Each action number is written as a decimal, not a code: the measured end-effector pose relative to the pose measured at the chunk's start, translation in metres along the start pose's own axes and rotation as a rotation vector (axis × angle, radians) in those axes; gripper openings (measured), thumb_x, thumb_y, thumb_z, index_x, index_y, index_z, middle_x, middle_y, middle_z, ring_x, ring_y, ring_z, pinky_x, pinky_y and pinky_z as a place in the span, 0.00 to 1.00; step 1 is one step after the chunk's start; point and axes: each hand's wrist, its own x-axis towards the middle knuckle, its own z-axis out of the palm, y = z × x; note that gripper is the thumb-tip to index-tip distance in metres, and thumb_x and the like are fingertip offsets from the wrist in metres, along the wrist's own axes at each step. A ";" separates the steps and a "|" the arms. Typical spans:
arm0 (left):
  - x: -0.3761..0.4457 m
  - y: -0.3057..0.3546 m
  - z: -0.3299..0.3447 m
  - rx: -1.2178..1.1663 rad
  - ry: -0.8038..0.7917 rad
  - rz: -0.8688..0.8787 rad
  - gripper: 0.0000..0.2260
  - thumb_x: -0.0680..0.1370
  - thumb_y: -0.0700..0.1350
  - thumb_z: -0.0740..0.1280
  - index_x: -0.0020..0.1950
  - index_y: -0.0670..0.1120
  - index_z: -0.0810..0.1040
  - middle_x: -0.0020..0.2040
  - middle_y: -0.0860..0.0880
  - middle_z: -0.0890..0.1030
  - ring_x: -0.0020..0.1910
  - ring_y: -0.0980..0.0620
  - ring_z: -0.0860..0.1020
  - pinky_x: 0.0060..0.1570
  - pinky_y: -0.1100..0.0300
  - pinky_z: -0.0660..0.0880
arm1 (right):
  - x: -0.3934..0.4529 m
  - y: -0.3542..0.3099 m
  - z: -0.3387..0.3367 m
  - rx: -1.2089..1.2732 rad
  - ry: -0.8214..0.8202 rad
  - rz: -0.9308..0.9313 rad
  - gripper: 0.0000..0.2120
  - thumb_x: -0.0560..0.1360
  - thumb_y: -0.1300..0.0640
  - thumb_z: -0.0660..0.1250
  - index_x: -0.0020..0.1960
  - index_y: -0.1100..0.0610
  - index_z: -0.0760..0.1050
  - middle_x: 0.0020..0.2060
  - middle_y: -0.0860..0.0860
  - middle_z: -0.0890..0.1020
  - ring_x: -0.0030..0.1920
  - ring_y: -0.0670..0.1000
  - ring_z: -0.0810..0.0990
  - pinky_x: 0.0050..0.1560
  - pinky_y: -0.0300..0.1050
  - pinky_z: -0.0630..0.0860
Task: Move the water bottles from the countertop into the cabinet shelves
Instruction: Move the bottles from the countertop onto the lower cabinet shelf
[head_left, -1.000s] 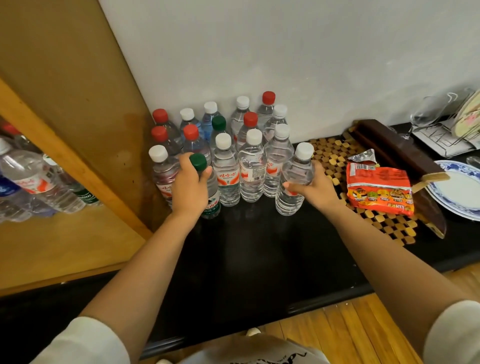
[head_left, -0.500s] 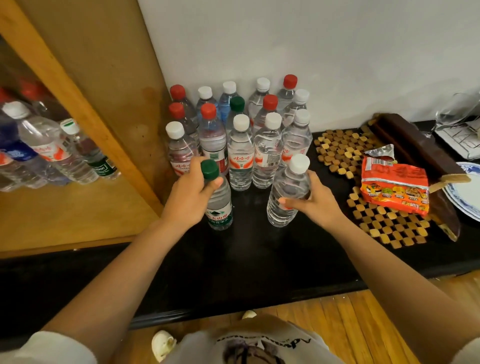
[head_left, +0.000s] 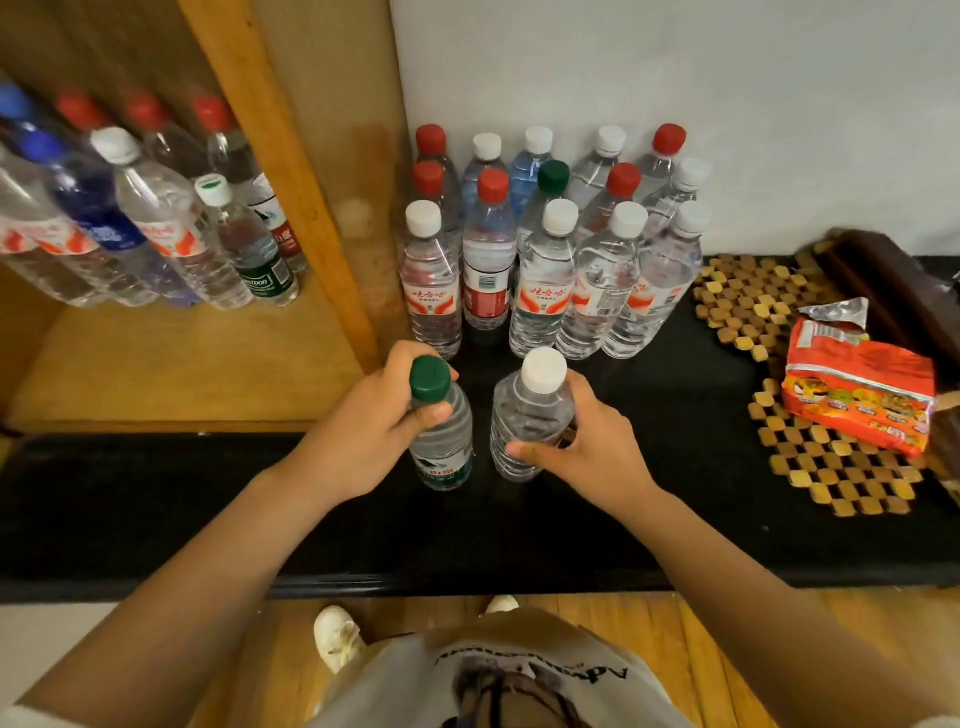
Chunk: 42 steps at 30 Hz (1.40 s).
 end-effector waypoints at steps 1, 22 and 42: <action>-0.004 -0.002 -0.002 -0.009 -0.007 -0.006 0.15 0.77 0.45 0.63 0.61 0.50 0.63 0.56 0.60 0.74 0.56 0.60 0.75 0.55 0.62 0.73 | -0.002 -0.004 0.006 -0.005 0.009 -0.004 0.41 0.59 0.36 0.71 0.67 0.41 0.57 0.60 0.41 0.75 0.58 0.39 0.71 0.60 0.40 0.69; -0.026 -0.063 0.058 -0.439 0.166 -0.207 0.36 0.62 0.44 0.79 0.55 0.72 0.62 0.49 0.75 0.73 0.52 0.79 0.70 0.46 0.84 0.65 | -0.013 0.002 0.058 0.071 0.072 0.142 0.45 0.55 0.55 0.80 0.67 0.54 0.63 0.55 0.41 0.75 0.57 0.44 0.75 0.58 0.41 0.70; -0.069 -0.161 -0.051 -0.442 0.215 -0.136 0.33 0.62 0.46 0.79 0.58 0.64 0.65 0.52 0.72 0.75 0.54 0.74 0.72 0.49 0.81 0.66 | 0.014 -0.101 0.175 0.129 0.166 0.084 0.42 0.52 0.44 0.76 0.61 0.35 0.58 0.47 0.31 0.75 0.48 0.31 0.74 0.48 0.30 0.69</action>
